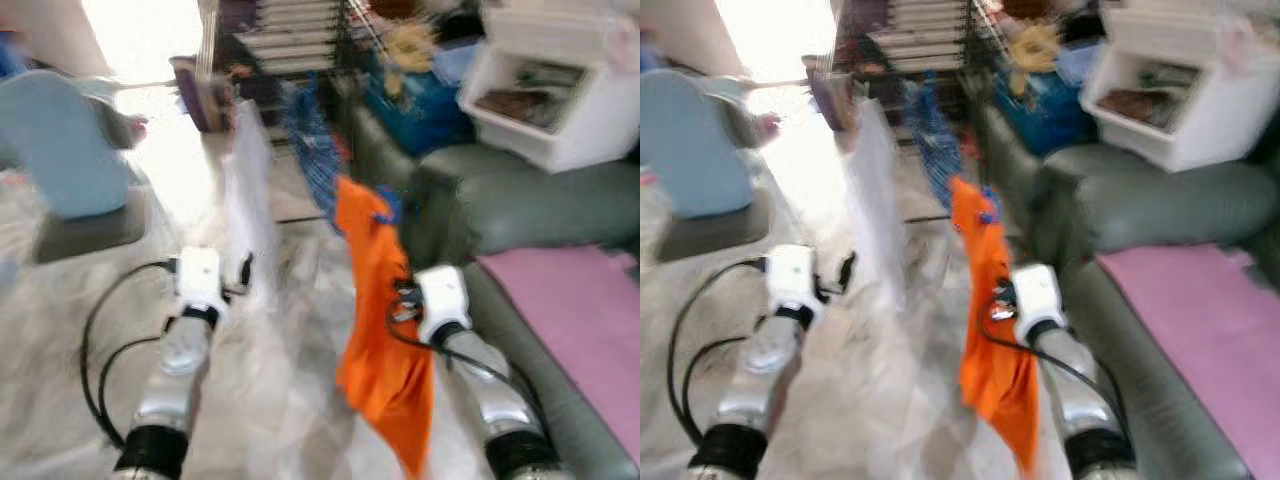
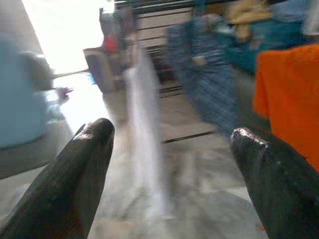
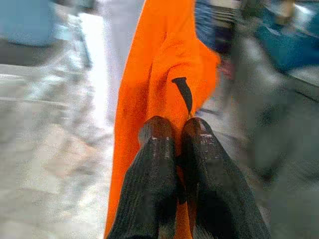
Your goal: Hang hanger
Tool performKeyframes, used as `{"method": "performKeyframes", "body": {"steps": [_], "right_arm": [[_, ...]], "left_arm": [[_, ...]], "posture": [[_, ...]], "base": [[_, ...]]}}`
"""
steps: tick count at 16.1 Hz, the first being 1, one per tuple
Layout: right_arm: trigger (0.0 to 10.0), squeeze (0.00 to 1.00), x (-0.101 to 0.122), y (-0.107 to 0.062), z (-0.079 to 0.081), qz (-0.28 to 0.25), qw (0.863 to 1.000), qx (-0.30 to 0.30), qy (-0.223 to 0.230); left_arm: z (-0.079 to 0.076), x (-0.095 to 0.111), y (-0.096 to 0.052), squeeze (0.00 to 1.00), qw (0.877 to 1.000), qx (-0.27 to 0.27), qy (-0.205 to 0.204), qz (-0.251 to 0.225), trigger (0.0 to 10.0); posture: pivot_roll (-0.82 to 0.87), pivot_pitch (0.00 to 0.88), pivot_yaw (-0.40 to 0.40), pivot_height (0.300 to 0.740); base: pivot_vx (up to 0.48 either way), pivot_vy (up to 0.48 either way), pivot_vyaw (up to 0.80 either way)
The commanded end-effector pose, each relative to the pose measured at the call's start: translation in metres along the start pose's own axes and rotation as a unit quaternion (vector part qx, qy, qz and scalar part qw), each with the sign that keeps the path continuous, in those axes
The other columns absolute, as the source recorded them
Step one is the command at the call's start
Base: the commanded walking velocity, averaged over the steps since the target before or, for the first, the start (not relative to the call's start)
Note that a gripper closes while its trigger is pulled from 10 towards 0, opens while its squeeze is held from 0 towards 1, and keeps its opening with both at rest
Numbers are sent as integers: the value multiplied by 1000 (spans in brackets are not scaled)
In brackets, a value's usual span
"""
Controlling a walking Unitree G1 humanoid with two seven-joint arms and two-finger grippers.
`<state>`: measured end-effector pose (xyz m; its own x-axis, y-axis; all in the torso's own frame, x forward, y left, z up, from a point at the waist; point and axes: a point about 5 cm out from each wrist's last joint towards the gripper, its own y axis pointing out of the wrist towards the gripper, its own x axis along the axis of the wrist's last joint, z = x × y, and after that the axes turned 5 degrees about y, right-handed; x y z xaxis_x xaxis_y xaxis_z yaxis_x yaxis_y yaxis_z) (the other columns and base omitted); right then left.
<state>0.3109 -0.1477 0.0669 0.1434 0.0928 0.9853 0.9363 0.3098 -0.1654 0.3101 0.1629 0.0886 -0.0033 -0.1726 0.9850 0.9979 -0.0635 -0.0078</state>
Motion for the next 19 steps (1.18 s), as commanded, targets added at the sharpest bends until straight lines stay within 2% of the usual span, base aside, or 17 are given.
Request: {"method": "performKeyframes", "body": {"steps": [1,7,13,19], "right_arm": [[10000,0,14,4,0,-27,1000,7,-11],[10000,0,23,9,2,-40,998,28,-26],[10000,0,32,13,14,-55,994,84,-49],[10000,0,49,17,18,-71,987,135,-59]], "left_arm": [[0,6,3,0,1000,2,14,-9,10000],[5,6,7,0,1000,7,28,-5,10000],[10,7,9,0,999,12,36,-3,10000],[6,6,10,0,999,2,50,-1,10000]], "posture": [[-79,0,60,740],[-83,0,61,740],[-81,0,59,740],[-87,0,56,740]], "base": [[0,0,800],[0,0,800],[0,0,800],[0,0,800]]}}
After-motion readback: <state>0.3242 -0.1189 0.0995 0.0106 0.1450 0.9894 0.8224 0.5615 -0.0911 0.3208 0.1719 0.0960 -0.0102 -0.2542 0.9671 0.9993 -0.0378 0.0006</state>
